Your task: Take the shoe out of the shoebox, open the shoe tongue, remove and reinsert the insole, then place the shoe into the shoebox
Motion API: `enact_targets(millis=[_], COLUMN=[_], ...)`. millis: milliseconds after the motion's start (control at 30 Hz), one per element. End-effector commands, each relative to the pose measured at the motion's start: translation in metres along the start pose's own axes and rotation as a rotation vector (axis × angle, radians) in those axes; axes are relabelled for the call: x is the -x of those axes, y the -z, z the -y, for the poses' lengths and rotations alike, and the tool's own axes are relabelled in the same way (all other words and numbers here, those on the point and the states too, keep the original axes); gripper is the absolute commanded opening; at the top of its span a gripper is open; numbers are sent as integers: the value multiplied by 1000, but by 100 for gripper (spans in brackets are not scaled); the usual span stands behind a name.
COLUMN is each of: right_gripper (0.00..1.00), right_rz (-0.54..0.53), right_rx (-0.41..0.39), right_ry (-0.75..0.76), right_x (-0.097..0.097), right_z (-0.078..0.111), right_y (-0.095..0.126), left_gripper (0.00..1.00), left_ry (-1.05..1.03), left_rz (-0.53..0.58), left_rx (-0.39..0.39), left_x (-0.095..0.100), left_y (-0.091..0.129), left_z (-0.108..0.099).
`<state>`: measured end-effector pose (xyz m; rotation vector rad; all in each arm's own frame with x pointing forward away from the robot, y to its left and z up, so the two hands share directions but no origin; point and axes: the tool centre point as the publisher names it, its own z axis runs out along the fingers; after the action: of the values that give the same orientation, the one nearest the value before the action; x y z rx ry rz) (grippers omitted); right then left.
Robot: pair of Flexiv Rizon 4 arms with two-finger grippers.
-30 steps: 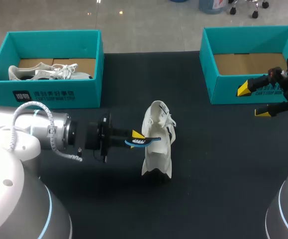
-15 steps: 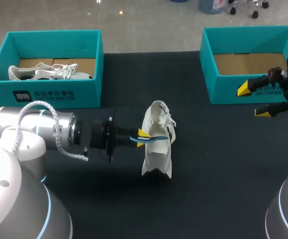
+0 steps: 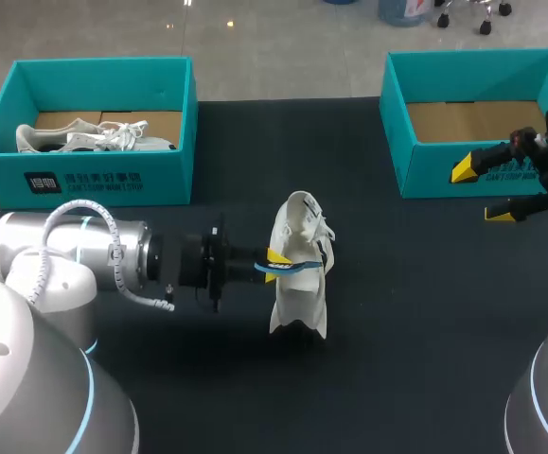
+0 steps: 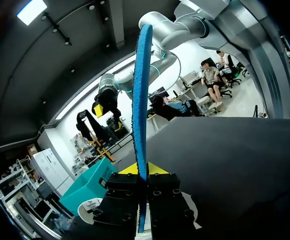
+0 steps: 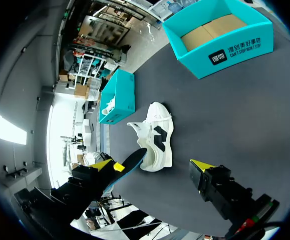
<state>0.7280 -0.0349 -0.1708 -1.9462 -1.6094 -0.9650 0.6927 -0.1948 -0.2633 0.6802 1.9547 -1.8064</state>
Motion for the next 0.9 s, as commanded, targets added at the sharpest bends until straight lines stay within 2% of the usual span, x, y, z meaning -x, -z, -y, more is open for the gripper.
enact_targets(millis=[33,333,567,900], right_gripper=[100,100,100,100], right_rz=[3,3,3,3], right_rx=[1,1,1,1], right_ry=[-2,-2,-2,-2], right_x=[0,0,0,0], right_z=[1,1,1,1], right_y=[0,0,0,0], left_gripper=[0,0,0,0], left_ry=[0,-8,2,12], left_rz=[2,24,29,52], left_rx=[1,-25,-37,-31], left_x=[0,2,-2,-2], left_y=[-6,-12,-25,-26], left_z=[-5,8,6,-4])
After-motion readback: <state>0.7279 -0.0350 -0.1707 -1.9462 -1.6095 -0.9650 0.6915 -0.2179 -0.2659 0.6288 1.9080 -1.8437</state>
